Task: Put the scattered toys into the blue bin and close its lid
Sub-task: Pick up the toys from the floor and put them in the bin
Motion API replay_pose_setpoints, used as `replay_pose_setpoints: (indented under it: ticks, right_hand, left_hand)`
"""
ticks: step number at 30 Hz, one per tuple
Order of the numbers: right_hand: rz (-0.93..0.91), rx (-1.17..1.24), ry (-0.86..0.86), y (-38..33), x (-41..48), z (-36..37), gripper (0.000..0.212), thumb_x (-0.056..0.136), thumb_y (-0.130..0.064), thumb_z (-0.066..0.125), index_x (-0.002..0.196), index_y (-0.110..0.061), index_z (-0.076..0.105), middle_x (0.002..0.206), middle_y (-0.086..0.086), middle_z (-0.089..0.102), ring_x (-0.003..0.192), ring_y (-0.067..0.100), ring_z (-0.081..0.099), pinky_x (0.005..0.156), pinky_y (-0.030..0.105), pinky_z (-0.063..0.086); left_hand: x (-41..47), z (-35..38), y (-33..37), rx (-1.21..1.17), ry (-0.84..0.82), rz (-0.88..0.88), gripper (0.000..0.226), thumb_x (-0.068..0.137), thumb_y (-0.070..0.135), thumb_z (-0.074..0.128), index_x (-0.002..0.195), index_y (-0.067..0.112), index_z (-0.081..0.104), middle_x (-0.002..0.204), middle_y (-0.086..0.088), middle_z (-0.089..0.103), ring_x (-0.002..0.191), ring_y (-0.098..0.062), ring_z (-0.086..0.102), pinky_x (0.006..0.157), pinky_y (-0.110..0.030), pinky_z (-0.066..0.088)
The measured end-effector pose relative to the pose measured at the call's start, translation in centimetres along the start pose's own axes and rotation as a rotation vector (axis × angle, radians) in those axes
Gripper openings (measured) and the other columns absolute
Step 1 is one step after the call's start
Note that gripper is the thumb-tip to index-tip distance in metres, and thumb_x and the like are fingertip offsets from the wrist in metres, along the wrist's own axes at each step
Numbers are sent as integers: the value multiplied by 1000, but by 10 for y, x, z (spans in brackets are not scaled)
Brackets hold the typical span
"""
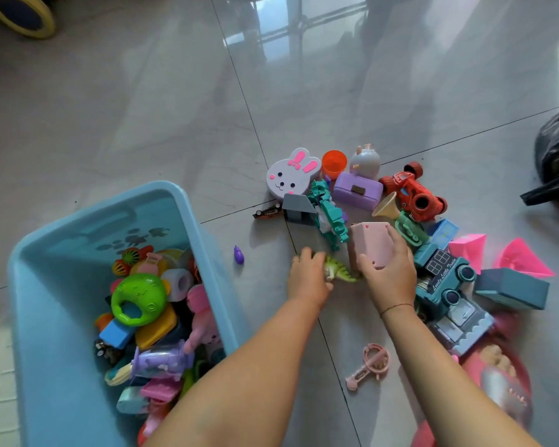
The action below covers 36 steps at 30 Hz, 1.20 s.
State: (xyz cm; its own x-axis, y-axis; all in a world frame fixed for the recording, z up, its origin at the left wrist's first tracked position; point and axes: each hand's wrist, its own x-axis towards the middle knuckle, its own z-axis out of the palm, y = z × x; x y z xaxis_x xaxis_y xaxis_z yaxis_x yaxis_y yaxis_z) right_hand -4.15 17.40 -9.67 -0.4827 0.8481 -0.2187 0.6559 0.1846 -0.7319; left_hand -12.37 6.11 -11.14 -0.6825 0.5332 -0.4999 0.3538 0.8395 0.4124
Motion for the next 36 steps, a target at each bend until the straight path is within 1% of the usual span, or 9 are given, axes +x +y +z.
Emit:
replay_pose_setpoints:
  ticks: [8, 13, 17, 19, 22, 25, 27, 31, 36]
  right_hand:
    - [-64, 365, 212, -80, -42, -42, 63, 75, -37, 64, 133, -25, 43, 133, 3, 50, 113, 13, 51, 92, 30, 47]
    - [-221, 523, 22, -150, -90, -35, 62, 74, -33, 68, 131, -30, 43, 132, -2, 52, 119, 15, 52, 97, 39, 48]
    - [-342, 542, -224, -186, -134, -12, 61, 74, -26, 68, 130, -28, 45, 128, -4, 52, 114, 11, 54, 96, 36, 48]
    - [-370, 561, -344, -198, -149, 2, 55, 75, -18, 66, 126, -30, 48, 120, -3, 56, 105, 10, 58, 89, 31, 52]
    - [-348, 584, -509, -207, -162, 19, 51, 79, 0, 55, 118, -32, 52, 95, -4, 65, 86, 6, 63, 76, 20, 53]
    - [-382, 475, -611, -206, -163, 26, 39, 82, -1, 54, 114, -24, 58, 92, -6, 65, 80, -1, 60, 75, 9, 48]
    - [-355, 443, -589, -197, -148, 27, 32, 83, -3, 55, 111, -18, 62, 96, -3, 67, 81, 2, 61, 76, 12, 49]
    - [-267, 362, -361, -157, -91, 26, 27, 81, -1, 55, 102, -14, 65, 96, 1, 67, 83, 12, 63, 79, 19, 50]
    - [-170, 57, -161, -86, -1, 22, 32, 78, -10, 63, 109, -11, 63, 109, 10, 58, 102, 26, 56, 95, 36, 45]
  left_hand:
    - [-75, -69, 18, -337, 425, 34, 58, 75, 25, 70, 129, 27, 50, 122, 4, 45, 106, -16, 52, 88, -28, 48]
    - [-143, -114, -3, -500, 796, -35, 57, 72, 16, 77, 124, 23, 55, 121, 7, 45, 105, -3, 49, 88, -4, 39]
    - [-176, -131, -39, -575, 1067, -208, 56, 67, 0, 77, 120, 10, 58, 124, -8, 47, 109, -13, 49, 87, 2, 32]
    - [-183, -136, -64, -542, 1125, -349, 56, 67, -1, 76, 120, 7, 57, 124, -16, 49, 112, -21, 49, 90, -8, 35]
    - [-187, -137, -106, -504, 1196, -540, 55, 68, 8, 72, 120, 6, 56, 121, -23, 51, 114, -38, 49, 98, -41, 42]
    - [-184, -141, -123, -505, 1080, -746, 57, 72, 14, 66, 127, 9, 51, 136, -19, 44, 118, -43, 45, 99, -50, 37]
    - [-179, -143, -120, -474, 973, -847, 60, 75, 13, 65, 133, 13, 48, 147, -8, 36, 125, -41, 39, 100, -53, 33]
    - [-158, -146, -87, -461, 992, -718, 59, 75, 15, 61, 133, 16, 49, 151, -6, 32, 135, -33, 32, 108, -49, 27]
    - [-102, -146, -8, -510, 984, -130, 53, 76, 4, 62, 128, 5, 51, 139, -16, 42, 131, -26, 38, 110, -24, 24]
